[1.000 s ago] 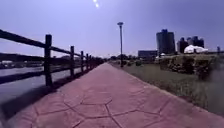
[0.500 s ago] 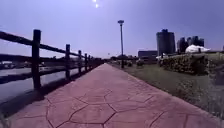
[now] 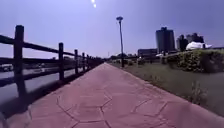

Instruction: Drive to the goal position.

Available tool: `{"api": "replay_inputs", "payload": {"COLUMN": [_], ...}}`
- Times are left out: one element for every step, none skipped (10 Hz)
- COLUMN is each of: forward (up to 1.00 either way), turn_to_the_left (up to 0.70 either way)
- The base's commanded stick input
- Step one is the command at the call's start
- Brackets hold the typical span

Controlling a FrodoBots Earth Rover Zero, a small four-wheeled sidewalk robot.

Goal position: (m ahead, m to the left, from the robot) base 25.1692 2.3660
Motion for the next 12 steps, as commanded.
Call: {"api": "replay_inputs", "payload": {"forward": [1.0, 1.0, 1.0, 1.0, 1.0, 1.0, 1.0, 1.0, 1.0, 1.0, 1.0, 1.0], "turn_to_the_left": [0.01, 0.01, 0.01, 0.01, 0.01, 0.01, 0.08, 0.27, 0.33, 0.23, 0.07, 0.01]}}
